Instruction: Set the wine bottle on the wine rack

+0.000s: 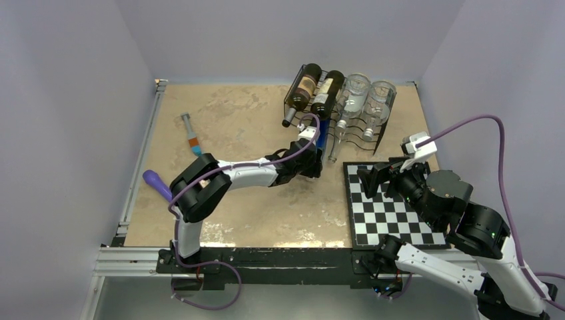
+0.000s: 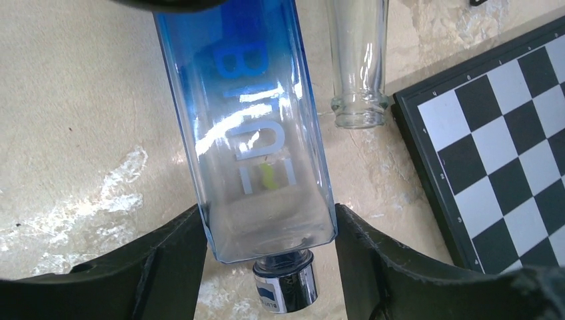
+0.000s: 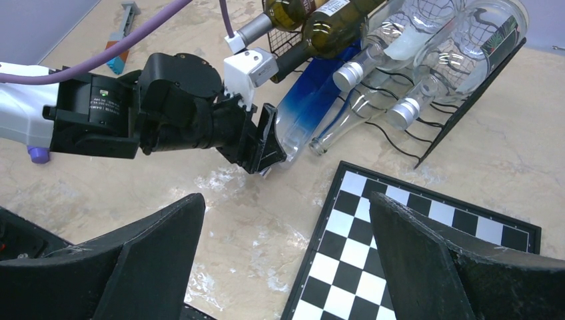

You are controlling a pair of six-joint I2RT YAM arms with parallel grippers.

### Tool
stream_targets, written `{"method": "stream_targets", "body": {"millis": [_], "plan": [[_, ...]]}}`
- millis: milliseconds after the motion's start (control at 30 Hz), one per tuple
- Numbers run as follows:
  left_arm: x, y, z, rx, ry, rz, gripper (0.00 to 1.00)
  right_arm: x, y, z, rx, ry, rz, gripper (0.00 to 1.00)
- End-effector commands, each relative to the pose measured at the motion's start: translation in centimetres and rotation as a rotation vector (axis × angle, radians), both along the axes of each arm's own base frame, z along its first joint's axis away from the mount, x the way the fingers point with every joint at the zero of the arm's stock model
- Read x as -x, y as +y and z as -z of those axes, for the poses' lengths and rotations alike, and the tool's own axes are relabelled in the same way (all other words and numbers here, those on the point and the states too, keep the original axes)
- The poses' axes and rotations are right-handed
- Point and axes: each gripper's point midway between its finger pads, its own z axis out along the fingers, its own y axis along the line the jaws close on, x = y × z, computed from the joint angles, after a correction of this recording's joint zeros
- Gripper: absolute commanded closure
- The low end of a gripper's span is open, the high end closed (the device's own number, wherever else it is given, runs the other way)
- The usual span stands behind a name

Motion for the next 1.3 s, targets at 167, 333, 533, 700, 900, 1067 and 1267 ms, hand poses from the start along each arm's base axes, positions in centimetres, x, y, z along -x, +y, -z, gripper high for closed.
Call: {"method": "stream_targets", "body": {"millis": [167, 333, 533, 700, 900, 1067, 1267], "plan": [[-4.1, 0.4, -2.6, -0.13, -0.21, 0.003, 1.0, -0.1, -0.5, -1.1, -0.036, -0.036, 0.024, 0.02], [-5.6, 0.3, -3.9, -0.196, -0.317, 0.063, 1.0, -0.1, -0.6, -1.1, -0.033, -0.038, 0.027, 0.02], [-7.2, 0.4, -5.0, -0.215, -0.374, 0.067, 1.0, -0.1, -0.6, -1.1, -0.034, -0.038, 0.029, 0.02], [-8.6, 0.0, -5.6, -0.191, -0.385, 0.024, 1.0, -0.2, -0.5, -1.1, -0.031, -0.034, 0.027, 0.02], [-9.5, -1.1, -5.0, -0.154, -0.316, -0.006, 1.0, -0.3, -0.2, -1.0, -0.025, -0.029, 0.021, 0.02], [-9.1, -1.0, -3.8, -0.144, -0.246, -0.002, 1.0, -0.3, -0.4, -1.0, -0.025, -0.033, 0.024, 0.02], [-7.8, 0.2, -2.3, -0.143, -0.187, -0.017, 1.0, -0.3, -0.3, -1.0, -0.028, -0.032, 0.024, 0.02]]}}
